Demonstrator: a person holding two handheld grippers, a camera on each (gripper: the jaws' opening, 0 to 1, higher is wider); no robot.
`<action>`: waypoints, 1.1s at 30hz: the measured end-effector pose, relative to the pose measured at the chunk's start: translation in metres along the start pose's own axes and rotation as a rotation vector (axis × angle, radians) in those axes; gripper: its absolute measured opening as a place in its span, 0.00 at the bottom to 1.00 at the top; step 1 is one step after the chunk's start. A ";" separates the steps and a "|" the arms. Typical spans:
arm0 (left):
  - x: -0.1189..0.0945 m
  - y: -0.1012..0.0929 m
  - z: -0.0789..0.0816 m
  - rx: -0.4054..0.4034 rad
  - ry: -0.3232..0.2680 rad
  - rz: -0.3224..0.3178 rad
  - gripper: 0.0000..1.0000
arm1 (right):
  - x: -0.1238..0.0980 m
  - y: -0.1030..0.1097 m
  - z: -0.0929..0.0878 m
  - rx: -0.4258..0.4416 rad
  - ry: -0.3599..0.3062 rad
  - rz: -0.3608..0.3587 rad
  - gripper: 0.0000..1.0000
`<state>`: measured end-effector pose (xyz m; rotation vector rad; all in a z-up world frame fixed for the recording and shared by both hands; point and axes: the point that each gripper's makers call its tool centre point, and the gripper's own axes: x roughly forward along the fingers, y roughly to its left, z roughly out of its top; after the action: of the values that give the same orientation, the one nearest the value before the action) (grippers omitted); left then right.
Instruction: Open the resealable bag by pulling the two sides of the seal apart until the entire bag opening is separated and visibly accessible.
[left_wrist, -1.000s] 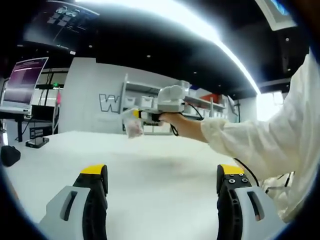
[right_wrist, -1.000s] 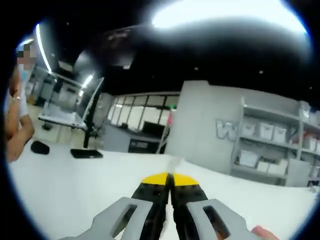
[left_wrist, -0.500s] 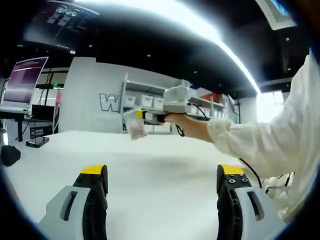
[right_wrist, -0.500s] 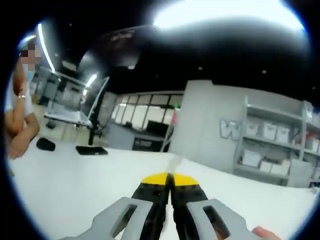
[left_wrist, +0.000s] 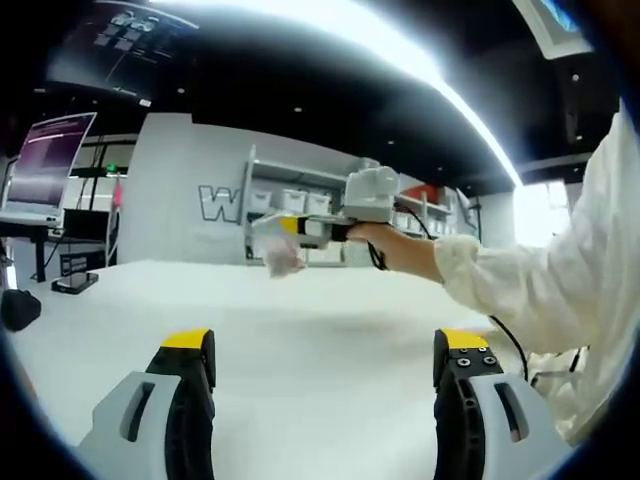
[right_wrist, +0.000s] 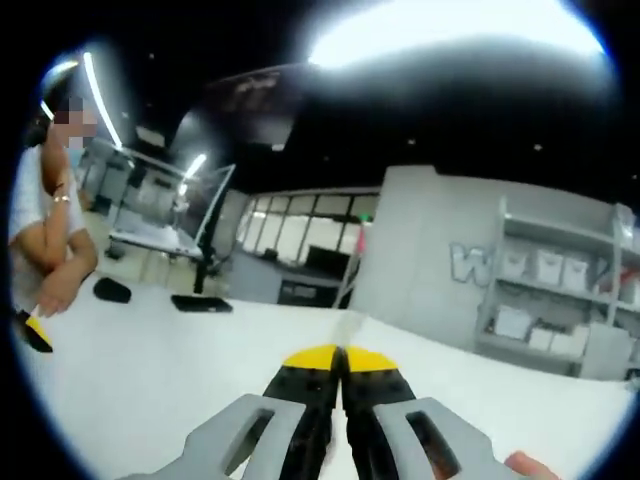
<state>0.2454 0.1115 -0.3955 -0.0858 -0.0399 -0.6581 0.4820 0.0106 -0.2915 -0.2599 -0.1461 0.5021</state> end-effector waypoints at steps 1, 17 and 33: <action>0.000 0.000 0.000 0.000 0.000 0.000 0.88 | -0.003 0.002 0.001 -0.001 0.000 0.008 0.00; 0.000 -0.004 -0.001 -0.001 0.002 -0.001 0.88 | -0.035 0.030 0.004 -0.145 -0.013 0.065 0.00; 0.001 -0.005 -0.002 0.000 0.009 -0.001 0.88 | -0.055 0.050 0.004 -0.301 -0.030 0.104 0.00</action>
<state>0.2428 0.1065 -0.3968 -0.0826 -0.0319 -0.6596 0.4108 0.0266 -0.3058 -0.5566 -0.2385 0.5870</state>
